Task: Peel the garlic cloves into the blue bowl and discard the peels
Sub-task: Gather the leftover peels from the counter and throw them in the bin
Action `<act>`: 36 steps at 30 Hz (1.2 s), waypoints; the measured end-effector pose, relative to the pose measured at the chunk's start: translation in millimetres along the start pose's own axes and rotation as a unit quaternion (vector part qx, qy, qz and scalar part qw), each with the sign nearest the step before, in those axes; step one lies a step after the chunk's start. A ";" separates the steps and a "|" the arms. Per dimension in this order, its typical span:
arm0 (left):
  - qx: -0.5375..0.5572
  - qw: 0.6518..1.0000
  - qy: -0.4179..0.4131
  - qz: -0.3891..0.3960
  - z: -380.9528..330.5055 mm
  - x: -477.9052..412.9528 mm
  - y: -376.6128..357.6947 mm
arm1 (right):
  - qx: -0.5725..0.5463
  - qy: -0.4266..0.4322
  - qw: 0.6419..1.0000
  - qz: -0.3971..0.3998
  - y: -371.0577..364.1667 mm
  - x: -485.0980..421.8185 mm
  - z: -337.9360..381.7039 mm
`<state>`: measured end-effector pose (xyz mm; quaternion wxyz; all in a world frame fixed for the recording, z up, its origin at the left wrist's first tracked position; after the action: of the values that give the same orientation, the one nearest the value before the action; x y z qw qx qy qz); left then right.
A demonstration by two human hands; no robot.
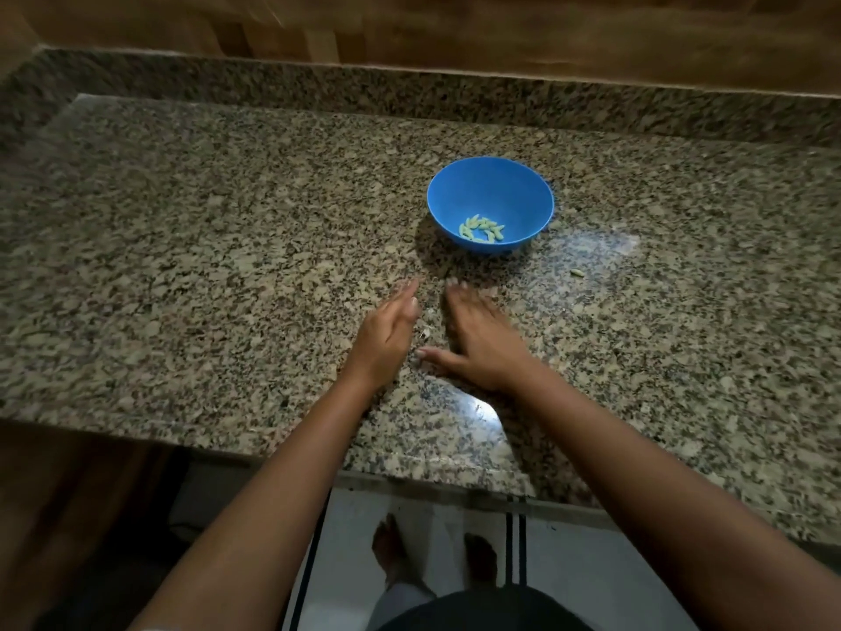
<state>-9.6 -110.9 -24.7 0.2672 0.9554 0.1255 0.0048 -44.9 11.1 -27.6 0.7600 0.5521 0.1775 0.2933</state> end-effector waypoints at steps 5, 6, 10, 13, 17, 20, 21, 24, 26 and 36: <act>-0.003 0.999 0.035 -0.041 7.7 7.2 16.2 | -0.001 -0.054 0.998 -0.019 14.9 6.4 -26.5; -0.025 0.998 0.034 -0.042 10.0 5.2 20.1 | 0.002 -0.056 0.998 -0.012 14.6 -1.0 -26.5; -0.075 0.994 0.052 -0.059 19.6 -3.3 38.1 | -0.025 0.019 0.999 0.028 2.7 -33.0 8.6; -0.076 0.993 0.053 -0.079 27.0 -3.5 54.2 | -0.090 0.070 0.993 0.028 4.5 -46.0 36.3; -0.079 0.986 0.084 -0.124 50.0 -3.4 82.0 | -0.083 0.085 0.993 0.013 13.6 -94.4 43.4; -0.114 0.978 0.093 -0.145 61.1 -11.8 101.6 | -0.027 0.058 0.995 0.073 -0.8 -142.1 42.7; -0.137 0.976 0.093 -0.139 63.9 -16.4 106.3 | -0.001 0.050 0.995 0.082 -6.9 -154.1 43.3; -0.196 0.968 0.105 -0.112 74.2 -29.6 115.7 | 0.061 0.089 0.991 0.074 -22.0 -169.0 59.5; -0.223 0.965 0.099 -0.098 77.2 -39.2 120.9 | 0.044 0.136 0.988 0.055 -25.6 -170.0 75.4; -0.272 0.949 0.108 -0.116 113.7 -76.1 165.5 | 0.067 0.141 0.987 0.049 -32.4 -243.7 101.1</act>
<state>-35.4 -323.9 -33.1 0.5009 0.8188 0.2575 0.1107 -163.2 -226.7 -38.3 0.6737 0.5629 0.2747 0.3921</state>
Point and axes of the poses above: each hand's wrist, its own x-axis away from the middle knuckle, its own y-axis out of the back of the hand, z = x × y, the point moved 7 cm from there along -x, towards the middle knuckle, and after that the axes turned 5 degrees about -z, right-handed, at the moved point
